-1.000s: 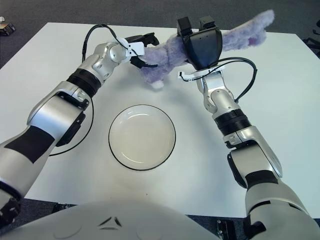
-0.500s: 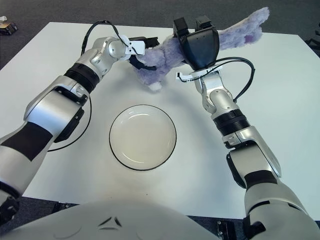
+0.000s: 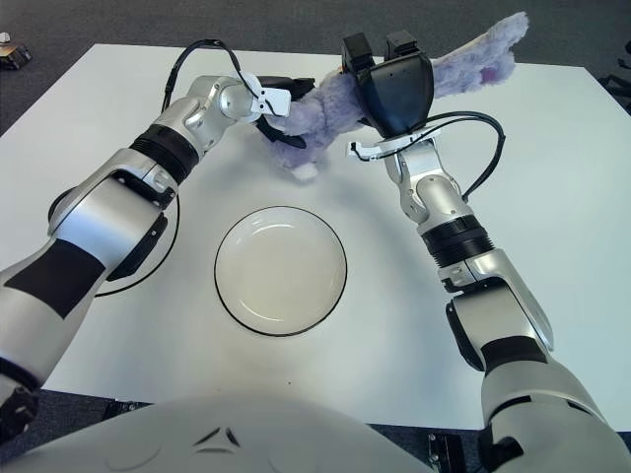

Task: Put the doll into the plate.

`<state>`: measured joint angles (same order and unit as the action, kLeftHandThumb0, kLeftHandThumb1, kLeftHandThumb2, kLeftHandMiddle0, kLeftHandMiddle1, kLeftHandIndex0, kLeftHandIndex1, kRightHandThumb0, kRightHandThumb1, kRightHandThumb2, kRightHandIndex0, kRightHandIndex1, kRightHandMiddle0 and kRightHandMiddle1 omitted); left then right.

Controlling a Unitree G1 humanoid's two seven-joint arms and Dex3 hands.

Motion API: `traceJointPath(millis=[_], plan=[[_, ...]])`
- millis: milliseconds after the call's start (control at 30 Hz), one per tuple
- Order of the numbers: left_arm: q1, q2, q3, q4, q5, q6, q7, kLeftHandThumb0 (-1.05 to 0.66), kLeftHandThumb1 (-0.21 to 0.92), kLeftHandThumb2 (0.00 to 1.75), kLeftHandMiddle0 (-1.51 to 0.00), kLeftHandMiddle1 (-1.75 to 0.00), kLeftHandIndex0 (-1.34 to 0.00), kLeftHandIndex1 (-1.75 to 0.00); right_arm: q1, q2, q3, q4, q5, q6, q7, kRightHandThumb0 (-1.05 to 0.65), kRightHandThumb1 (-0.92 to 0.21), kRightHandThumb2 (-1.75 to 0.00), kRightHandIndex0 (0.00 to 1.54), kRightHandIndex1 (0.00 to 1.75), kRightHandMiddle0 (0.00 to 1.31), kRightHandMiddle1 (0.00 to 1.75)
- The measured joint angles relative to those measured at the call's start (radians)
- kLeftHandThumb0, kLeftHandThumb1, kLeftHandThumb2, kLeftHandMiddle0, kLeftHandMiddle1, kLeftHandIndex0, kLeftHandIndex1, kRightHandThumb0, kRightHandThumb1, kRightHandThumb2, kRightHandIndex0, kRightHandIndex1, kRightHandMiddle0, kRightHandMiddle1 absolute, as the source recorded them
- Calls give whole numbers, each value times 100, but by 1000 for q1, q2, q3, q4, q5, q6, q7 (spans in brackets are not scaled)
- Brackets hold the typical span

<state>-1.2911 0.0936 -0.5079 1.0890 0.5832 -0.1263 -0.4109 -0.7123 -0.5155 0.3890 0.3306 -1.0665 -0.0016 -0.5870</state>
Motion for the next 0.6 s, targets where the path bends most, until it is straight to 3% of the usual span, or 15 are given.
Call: traceJointPath(millis=[233,400,467,600], plan=[[2,-7,-1,4,6,8,39,-77,58,66,-16,-99,0,-102,0,3,-7,2,-1,-14,-33,0,-11,-152,81,162,54,175],[2,-16,-10,21,16,14,56,-75,58,69,-21,-107,0,-115,0,5,-10,11,-1,-30,-52,0,-7,-156,84,161,57,175],[2,-19,-15,28,20,16,65,-73,55,73,-25,-112,0,-132,0,7,-10,13,-1,-33,-54,0,-5,-158,86,160,58,175],[7,-35,-23,49,32,30,128,-65,44,86,-41,-149,-13,-163,0,11,-11,17,-1,-35,-54,0,0,-162,90,159,62,175]])
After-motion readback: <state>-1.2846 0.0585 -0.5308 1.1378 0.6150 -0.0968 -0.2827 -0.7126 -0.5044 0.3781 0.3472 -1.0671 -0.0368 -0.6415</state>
